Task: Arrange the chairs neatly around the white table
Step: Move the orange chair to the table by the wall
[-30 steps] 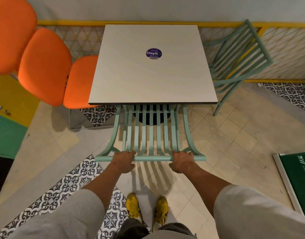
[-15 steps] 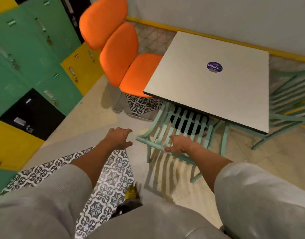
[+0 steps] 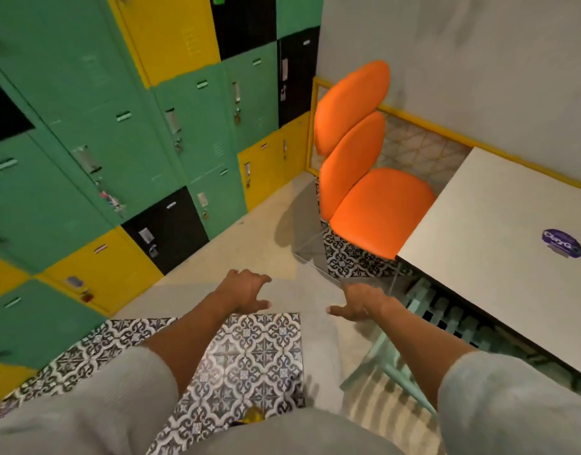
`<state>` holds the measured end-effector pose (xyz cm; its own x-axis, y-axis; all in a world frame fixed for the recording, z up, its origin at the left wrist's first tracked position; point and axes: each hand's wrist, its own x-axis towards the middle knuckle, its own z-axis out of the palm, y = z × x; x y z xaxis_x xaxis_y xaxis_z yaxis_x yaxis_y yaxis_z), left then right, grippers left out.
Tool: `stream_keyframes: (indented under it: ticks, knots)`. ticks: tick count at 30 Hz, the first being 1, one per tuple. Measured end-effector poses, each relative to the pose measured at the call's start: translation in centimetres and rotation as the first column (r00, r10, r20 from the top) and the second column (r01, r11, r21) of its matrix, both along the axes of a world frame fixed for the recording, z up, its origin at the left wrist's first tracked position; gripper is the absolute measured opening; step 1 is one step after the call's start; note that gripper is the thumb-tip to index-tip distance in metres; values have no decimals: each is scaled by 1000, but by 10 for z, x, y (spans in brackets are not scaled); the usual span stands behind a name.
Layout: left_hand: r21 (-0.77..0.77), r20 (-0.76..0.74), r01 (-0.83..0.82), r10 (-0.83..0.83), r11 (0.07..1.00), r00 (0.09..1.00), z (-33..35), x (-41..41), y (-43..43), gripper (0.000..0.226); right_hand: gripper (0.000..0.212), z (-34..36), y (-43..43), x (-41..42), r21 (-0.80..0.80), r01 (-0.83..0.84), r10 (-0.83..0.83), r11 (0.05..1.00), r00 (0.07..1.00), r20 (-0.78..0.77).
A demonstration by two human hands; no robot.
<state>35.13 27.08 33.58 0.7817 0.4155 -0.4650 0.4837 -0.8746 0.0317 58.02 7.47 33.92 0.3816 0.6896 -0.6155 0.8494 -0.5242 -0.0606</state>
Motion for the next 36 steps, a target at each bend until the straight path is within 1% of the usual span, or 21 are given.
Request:
stream_keyframes:
  ticks: [3, 7, 10, 12, 13, 16, 19, 22, 25, 29, 31, 33, 36]
  knots:
    - [52, 38, 42, -44, 998, 998, 23, 5, 78, 75, 85, 12, 74, 2, 74, -1, -2, 997, 999, 42]
    - [90, 65, 69, -75, 994, 995, 55, 26, 154, 76, 81, 40, 150, 9, 155, 23, -36, 988, 996, 77]
    - [81, 101, 70, -78, 994, 992, 76, 52, 203, 77, 82, 64, 200, 25, 232, 44, -72, 972, 991, 115]
    - [55, 143, 72, -80, 996, 986, 87, 69, 234, 77, 86, 79, 231, 41, 295, 65, -98, 953, 990, 97]
    - [32, 168, 69, -73, 997, 983, 91, 77, 248, 77, 88, 86, 246, 49, 323, 91, -116, 942, 991, 60]
    - [-29, 232, 73, -64, 997, 971, 102, 102, 296, 79, 92, 99, 293, 79, 426, 219, -188, 878, 976, -113]
    - [-76, 250, 118, -95, 990, 964, 120, 122, 339, 80, 87, 106, 328, 110, 514, 276, -213, 813, 961, -178]
    - [-94, 214, 163, -140, 982, 967, 145, 144, 381, 81, 82, 117, 353, 141, 525, 334, -280, 783, 943, -182]
    - [-48, 275, 211, -190, 976, 942, 169, 182, 429, 82, 70, 127, 386, 174, 633, 390, -357, 669, 915, -186]
    - [-58, 384, 211, -174, 976, 907, 183, 234, 486, 81, 54, 133, 433, 206, 709, 397, -386, 583, 903, -188]
    - [-92, 390, 231, -179, 969, 903, 181, 262, 517, 79, 50, 129, 455, 226, 741, 393, -402, 545, 898, -181]
    - [-111, 387, 258, -198, 960, 900, 179, 288, 545, 78, 49, 124, 475, 245, 760, 379, -430, 528, 891, -145]
    - [-102, 374, 340, -280, 935, 884, 177, 343, 597, 78, 56, 117, 512, 272, 767, 400, -524, 501, 846, -98]
